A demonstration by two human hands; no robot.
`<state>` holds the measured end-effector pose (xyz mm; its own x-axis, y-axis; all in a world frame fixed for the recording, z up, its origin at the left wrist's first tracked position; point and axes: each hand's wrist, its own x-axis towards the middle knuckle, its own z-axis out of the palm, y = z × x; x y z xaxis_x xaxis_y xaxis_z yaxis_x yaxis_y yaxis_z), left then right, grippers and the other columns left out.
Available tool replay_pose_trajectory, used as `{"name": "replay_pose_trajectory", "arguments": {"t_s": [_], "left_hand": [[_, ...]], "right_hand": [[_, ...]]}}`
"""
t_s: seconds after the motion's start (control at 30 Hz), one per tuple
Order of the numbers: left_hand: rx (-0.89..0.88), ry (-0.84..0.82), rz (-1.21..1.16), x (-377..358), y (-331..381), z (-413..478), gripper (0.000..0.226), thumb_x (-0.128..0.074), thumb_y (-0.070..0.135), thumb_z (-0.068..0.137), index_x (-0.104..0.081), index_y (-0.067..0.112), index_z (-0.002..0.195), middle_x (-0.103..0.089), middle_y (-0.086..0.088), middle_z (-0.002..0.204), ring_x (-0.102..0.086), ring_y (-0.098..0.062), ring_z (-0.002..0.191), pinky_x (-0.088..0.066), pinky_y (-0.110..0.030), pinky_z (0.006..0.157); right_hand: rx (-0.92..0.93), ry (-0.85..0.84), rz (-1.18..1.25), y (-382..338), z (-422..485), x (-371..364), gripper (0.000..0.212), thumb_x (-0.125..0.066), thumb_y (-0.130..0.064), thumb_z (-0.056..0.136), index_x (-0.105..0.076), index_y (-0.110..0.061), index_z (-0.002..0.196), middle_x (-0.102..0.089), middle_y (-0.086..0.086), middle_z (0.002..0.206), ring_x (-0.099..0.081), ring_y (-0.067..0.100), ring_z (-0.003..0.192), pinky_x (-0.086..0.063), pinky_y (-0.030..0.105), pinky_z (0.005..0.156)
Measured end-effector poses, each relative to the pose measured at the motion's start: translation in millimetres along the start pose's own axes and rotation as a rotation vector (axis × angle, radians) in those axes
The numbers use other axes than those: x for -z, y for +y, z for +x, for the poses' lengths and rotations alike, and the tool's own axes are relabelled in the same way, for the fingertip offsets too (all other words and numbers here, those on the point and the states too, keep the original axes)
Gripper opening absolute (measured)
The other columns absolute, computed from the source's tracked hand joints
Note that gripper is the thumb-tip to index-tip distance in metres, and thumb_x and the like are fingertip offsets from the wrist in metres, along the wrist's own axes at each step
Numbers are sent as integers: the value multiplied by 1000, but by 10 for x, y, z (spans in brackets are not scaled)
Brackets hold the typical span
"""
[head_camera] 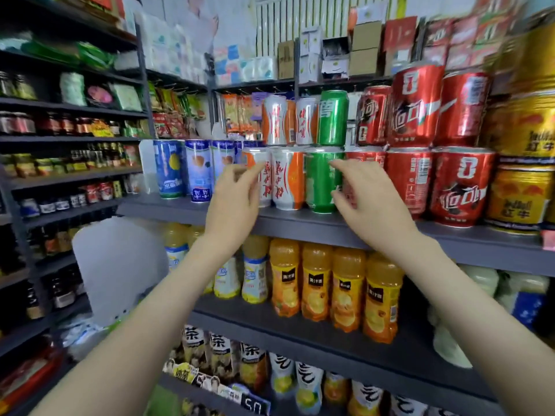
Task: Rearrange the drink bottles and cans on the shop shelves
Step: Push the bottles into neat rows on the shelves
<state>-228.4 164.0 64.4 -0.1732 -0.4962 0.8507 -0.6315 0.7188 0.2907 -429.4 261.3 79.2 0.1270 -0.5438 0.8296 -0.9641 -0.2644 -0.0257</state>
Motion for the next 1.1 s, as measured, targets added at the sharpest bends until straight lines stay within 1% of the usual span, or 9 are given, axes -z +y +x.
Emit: {"name": "replay_pose_trajectory", "arguments": {"t_s": [0.07,0.17,0.27,0.47,0.63,0.73,0.83,0.93,1.1], "left_hand": [[-93,-27,62,-11,-85,264,47,-49,14,96,-42,25,142,-45,-10,136,-39,-27,123,-32,-35,102],[-178,-162,140,-82,-119,578,52,-49,30,97,-33,30,146,-32,2,152,-22,-26,138,-13,-44,111],[-235,-237,174,-201,-121,744,48,-51,39,93,-40,32,139,-40,10,145,-23,-18,136,-8,-45,112],[-277,-186,133,-280,-60,851,42,-63,38,86,-51,24,124,-44,3,130,-30,-21,123,-15,-37,98],[-279,-201,108,-306,15,888,49,-64,46,83,-52,21,123,-44,-2,127,-31,-24,121,-20,-38,96],[-312,-182,110,-327,-37,846,51,-61,43,86,-48,24,131,-43,-2,133,-30,-24,125,-18,-40,101],[-362,-174,109,-341,-202,797,52,-54,34,93,-37,30,142,-40,6,142,-26,-18,133,-9,-36,102],[-362,-185,76,-354,-269,781,54,-54,29,93,-34,31,144,-40,8,144,-29,-15,134,-8,-34,102],[-340,-201,51,-380,-126,712,59,-58,29,91,-33,25,145,-38,0,144,-28,-20,134,-14,-36,106]], "right_hand": [[-10,20,-101,-70,173,-47,51,-61,-14,88,-47,-9,136,-57,10,127,-46,31,119,-27,39,102],[-89,-28,-269,-140,372,-135,54,-56,-25,92,-39,-14,142,-49,3,137,-36,25,130,-9,37,108],[-145,-87,-414,-144,464,-220,56,-54,-30,93,-36,-15,144,-44,3,142,-31,22,135,1,41,113],[-237,-194,-521,-136,587,-276,60,-58,-19,91,-30,-15,144,-36,5,146,-23,21,141,5,54,114],[-237,-267,-593,-158,801,-256,60,-64,-38,85,-43,-15,136,-43,6,131,-35,24,127,-12,46,112],[-220,-308,-638,-212,929,-251,60,-59,-52,84,-50,-16,131,-46,5,125,-37,23,122,-21,43,105],[-263,-346,-520,-174,978,-126,48,-48,-47,93,-49,-22,134,-51,0,127,-39,19,123,-15,41,108],[-269,-382,-475,-103,930,-87,46,-52,-34,94,-44,-21,138,-51,-1,132,-37,19,127,-13,42,110],[-209,-298,-562,-170,888,-239,57,-57,-43,89,-43,-16,137,-48,1,132,-36,20,123,-21,38,103]]}}
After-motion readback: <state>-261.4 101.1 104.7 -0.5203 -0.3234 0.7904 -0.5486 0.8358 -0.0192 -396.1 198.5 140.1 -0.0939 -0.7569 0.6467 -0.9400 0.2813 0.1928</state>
